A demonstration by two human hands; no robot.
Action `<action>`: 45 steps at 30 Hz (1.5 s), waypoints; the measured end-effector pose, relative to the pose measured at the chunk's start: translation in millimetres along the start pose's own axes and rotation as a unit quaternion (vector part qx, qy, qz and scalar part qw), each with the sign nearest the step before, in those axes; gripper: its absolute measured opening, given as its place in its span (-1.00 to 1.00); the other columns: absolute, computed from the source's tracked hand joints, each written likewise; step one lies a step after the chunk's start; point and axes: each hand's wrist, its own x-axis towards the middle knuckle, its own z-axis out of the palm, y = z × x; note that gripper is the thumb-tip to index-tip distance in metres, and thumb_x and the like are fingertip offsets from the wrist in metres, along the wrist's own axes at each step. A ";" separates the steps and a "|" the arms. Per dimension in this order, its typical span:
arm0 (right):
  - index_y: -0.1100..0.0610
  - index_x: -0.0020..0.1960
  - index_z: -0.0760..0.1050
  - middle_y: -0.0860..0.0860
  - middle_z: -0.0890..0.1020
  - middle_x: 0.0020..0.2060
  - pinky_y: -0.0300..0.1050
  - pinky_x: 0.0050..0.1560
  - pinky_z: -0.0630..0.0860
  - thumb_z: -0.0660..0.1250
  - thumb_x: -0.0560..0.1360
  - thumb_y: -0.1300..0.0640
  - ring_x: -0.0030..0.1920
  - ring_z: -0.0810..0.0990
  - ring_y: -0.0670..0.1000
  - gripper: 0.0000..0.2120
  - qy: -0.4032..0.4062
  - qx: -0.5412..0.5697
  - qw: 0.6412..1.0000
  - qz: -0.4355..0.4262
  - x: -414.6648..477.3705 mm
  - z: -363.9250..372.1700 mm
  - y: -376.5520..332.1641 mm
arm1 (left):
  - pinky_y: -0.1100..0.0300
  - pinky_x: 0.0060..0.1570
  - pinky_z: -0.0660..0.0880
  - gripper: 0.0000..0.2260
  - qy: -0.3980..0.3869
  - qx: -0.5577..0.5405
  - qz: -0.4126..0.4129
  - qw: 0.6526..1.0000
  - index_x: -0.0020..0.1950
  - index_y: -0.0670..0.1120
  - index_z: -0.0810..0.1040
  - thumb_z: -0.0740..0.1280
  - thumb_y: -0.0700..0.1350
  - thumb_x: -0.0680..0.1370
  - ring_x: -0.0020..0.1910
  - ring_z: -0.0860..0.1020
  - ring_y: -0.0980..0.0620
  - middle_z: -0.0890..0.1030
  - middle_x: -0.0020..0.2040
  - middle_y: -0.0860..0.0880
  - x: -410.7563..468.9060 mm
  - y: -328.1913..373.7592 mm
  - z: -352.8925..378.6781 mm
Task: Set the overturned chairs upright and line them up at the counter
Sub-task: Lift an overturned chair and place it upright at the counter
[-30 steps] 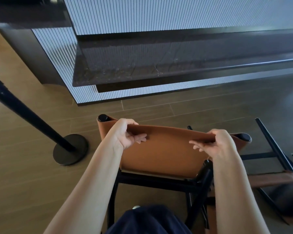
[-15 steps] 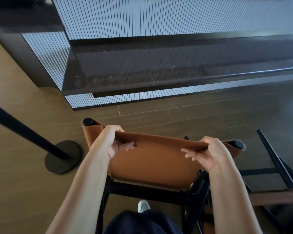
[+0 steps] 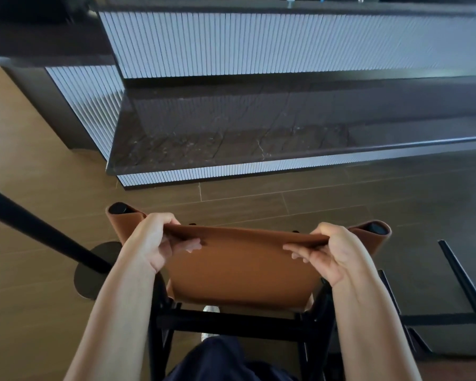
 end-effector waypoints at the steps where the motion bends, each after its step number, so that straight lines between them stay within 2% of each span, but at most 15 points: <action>1: 0.44 0.06 0.29 0.53 0.16 0.27 0.31 -0.28 0.52 0.10 0.51 0.43 0.32 0.21 0.57 -0.87 -0.002 0.002 1.000 0.002 4.1 9.9 -3.2 | -0.03 -0.21 0.64 -0.89 0.001 0.001 0.003 1.000 -0.06 -0.33 0.42 0.14 -0.38 0.46 -0.18 0.62 -0.46 0.55 -0.19 -0.55 3.7 9.3 0.4; 5: 0.39 0.18 0.27 0.52 0.17 0.32 0.31 -0.20 0.53 0.11 0.54 0.44 0.34 0.25 0.53 -0.78 -0.011 0.013 1.000 0.008 25.5 57.6 -15.4 | 0.15 -0.40 0.59 -0.88 -0.009 -0.015 0.039 0.999 -0.17 -0.25 0.39 0.11 -0.38 0.53 -0.17 0.54 -0.32 0.50 -0.20 -0.32 25.4 50.0 2.7; 8: 0.31 0.28 0.27 0.45 0.22 0.36 0.31 -0.14 0.55 0.12 0.53 0.43 0.34 0.32 0.49 -0.67 0.005 0.013 1.000 0.000 46.7 95.8 -20.1 | 0.21 -0.45 0.54 -0.82 0.007 -0.031 0.070 0.997 -0.21 -0.18 0.36 0.12 -0.37 0.55 -0.02 0.45 -0.26 0.45 -0.15 -0.23 50.5 77.0 0.0; 12: 0.31 -0.01 0.37 0.38 0.36 0.17 0.21 -0.23 0.62 0.14 0.52 0.43 0.07 0.51 0.42 -0.90 -0.024 -0.024 0.998 -0.056 74.7 142.7 -21.8 | -0.07 0.13 0.52 -0.85 0.037 -0.085 0.093 0.991 -0.17 -0.19 0.38 0.15 -0.39 0.53 0.10 0.48 -0.32 0.45 -0.01 -0.25 88.3 107.0 -8.4; 13: 0.29 -0.04 0.37 0.35 0.38 0.10 0.19 -0.24 0.63 0.14 0.52 0.43 0.02 0.52 0.41 -0.91 -0.033 -0.031 0.997 -0.068 83.4 153.2 -22.9 | -0.12 0.17 0.50 -0.87 0.044 -0.094 0.092 0.990 -0.16 -0.20 0.39 0.16 -0.40 0.51 0.09 0.49 -0.33 0.45 -0.03 -0.24 98.6 113.0 -10.0; 16: 0.27 -0.10 0.38 0.28 0.42 -0.01 0.21 -0.22 0.65 0.13 0.51 0.44 -0.05 0.57 0.35 -0.87 -0.046 -0.024 0.994 -0.094 106.9 171.6 -23.3 | -0.06 -0.19 0.65 -0.91 0.050 -0.138 0.079 0.986 -0.18 -0.24 0.41 0.17 -0.38 0.48 -0.14 0.59 -0.27 0.47 -0.16 -0.19 122.4 119.5 -11.3; 18: 0.25 -0.15 0.37 0.25 0.43 -0.07 0.18 -0.25 0.66 0.11 0.50 0.46 -0.07 0.58 0.32 -0.83 -0.050 -0.018 0.994 -0.100 128.1 177.3 -18.7 | -0.04 -0.30 0.65 -0.91 0.057 -0.165 0.075 0.982 -0.14 -0.27 0.44 0.16 -0.39 0.48 -0.28 0.59 -0.16 0.48 -0.17 -0.16 141.0 117.4 -11.0; 21: 0.25 -0.06 0.35 0.21 0.44 -0.12 0.17 -0.21 0.65 0.11 0.50 0.47 -0.08 0.58 0.25 -0.83 -0.046 -0.042 0.994 -0.093 165.8 180.3 -5.7 | -0.08 -0.23 0.65 -0.84 0.056 -0.218 0.065 0.972 0.03 -0.29 0.43 0.14 -0.42 0.49 -0.20 0.55 -0.12 0.47 0.01 -0.14 172.8 105.7 -15.2; 24: 0.23 0.14 0.30 0.18 0.45 -0.10 0.16 -0.11 0.61 0.13 0.52 0.47 -0.08 0.58 0.18 -0.75 -0.019 -0.060 0.995 -0.080 200.6 180.3 4.2 | -0.03 -0.24 0.62 -0.82 0.045 -0.224 0.049 0.972 0.07 -0.26 0.38 0.15 -0.42 0.51 -0.13 0.56 -0.14 0.47 -0.11 -0.19 198.2 90.1 -18.7; 26: 0.23 0.09 0.30 0.20 0.46 -0.11 0.16 -0.09 0.61 0.12 0.53 0.47 -0.09 0.59 0.18 -0.78 -0.008 -0.064 0.995 -0.074 216.6 175.6 5.8 | 0.03 -0.24 0.62 -0.81 0.040 -0.204 0.049 0.977 0.09 -0.26 0.38 0.16 -0.42 0.51 -0.14 0.57 -0.12 0.48 -0.13 -0.19 209.6 81.2 -18.3; 30: 0.19 0.00 0.32 0.20 0.47 -0.17 0.12 -0.17 0.59 0.13 0.54 0.46 -0.10 0.60 0.19 -0.81 -0.022 -0.058 0.995 -0.077 233.7 176.0 -1.5 | 0.03 -0.22 0.63 -0.88 0.030 -0.185 0.063 0.980 -0.10 -0.24 0.42 0.17 -0.43 0.52 -0.25 0.61 -0.06 0.51 -0.24 -0.16 221.3 86.9 -12.5; 36: 0.24 0.14 0.28 0.18 0.45 -0.20 0.14 -0.09 0.60 0.13 0.53 0.46 -0.03 0.55 0.20 -0.76 -0.055 -0.045 0.994 -0.080 242.4 182.2 -7.3 | 0.00 -0.21 0.65 -0.86 0.021 -0.217 0.079 0.973 -0.01 -0.25 0.41 0.15 -0.44 0.53 -0.25 0.64 -0.08 0.53 -0.21 -0.20 224.6 93.6 -5.9; 40: 0.24 -0.06 0.36 0.17 0.49 -0.25 0.09 -0.15 0.61 0.14 0.53 0.47 -0.08 0.58 0.18 -0.84 -0.049 -0.052 0.996 -0.061 236.5 167.1 4.0 | 0.00 -0.24 0.64 -0.87 0.023 -0.228 0.061 0.971 -0.05 -0.24 0.40 0.15 -0.44 0.52 -0.19 0.58 -0.12 0.49 -0.19 -0.18 219.1 75.0 -14.3; 43: 0.26 -0.27 0.41 0.16 0.56 -0.38 0.08 -0.16 0.62 0.15 0.51 0.48 -0.14 0.61 0.18 -0.76 -0.049 -0.059 0.996 -0.051 230.5 146.7 18.2 | -0.02 -0.16 0.62 -0.87 0.009 -0.242 0.037 0.970 -0.10 -0.26 0.45 0.15 -0.43 0.52 -0.13 0.59 -0.13 0.53 -0.15 -0.19 211.6 53.4 -24.2; 45: 0.29 -0.20 0.44 0.20 0.58 -0.31 0.10 -0.13 0.63 0.16 0.50 0.48 -0.13 0.63 0.18 -0.82 -0.034 -0.057 0.997 -0.039 228.4 135.9 28.8 | -0.05 -0.09 0.60 -0.85 -0.009 -0.263 0.015 0.965 0.04 -0.29 0.44 0.15 -0.42 0.53 -0.04 0.59 -0.18 0.55 -0.03 -0.25 207.1 40.3 -31.9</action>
